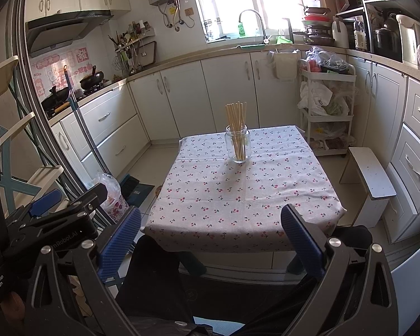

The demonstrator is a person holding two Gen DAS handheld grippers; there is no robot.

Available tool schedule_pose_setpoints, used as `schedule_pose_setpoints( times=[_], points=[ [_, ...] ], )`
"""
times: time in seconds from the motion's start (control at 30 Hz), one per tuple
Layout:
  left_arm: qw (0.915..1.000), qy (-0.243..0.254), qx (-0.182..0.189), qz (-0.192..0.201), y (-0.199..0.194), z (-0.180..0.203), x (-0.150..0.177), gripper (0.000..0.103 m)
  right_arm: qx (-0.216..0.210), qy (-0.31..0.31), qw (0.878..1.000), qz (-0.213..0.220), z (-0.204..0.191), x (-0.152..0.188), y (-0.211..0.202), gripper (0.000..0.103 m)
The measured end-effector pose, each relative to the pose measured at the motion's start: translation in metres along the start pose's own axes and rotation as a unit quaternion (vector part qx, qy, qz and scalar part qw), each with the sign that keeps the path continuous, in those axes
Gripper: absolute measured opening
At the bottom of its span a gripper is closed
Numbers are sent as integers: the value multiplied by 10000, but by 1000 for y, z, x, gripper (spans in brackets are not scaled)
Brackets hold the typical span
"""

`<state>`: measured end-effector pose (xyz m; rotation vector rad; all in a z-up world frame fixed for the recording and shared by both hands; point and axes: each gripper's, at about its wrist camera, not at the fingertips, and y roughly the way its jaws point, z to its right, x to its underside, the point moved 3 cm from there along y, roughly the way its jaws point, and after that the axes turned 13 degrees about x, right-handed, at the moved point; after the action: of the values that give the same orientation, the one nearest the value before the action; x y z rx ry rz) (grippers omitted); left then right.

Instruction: Organize utensils

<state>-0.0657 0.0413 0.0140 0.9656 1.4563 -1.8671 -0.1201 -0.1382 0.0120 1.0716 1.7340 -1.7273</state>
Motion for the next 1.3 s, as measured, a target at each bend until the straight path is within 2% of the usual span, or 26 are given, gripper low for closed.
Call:
schedule_pose_setpoints(
  times=[0.87, 1.13, 1.3],
  points=[
    [10000, 13, 8, -10, 2, -4, 4, 95, 0, 5, 10000, -3, -1, 0, -1, 96],
    [9998, -84, 61, -160, 9, -14, 3, 95, -4, 8, 10000, -12, 0, 0, 0, 96],
    [9999, -60, 80, -7, 4, -13, 4, 95, -10, 0, 10000, -14, -1, 0, 0, 96]
  ],
)
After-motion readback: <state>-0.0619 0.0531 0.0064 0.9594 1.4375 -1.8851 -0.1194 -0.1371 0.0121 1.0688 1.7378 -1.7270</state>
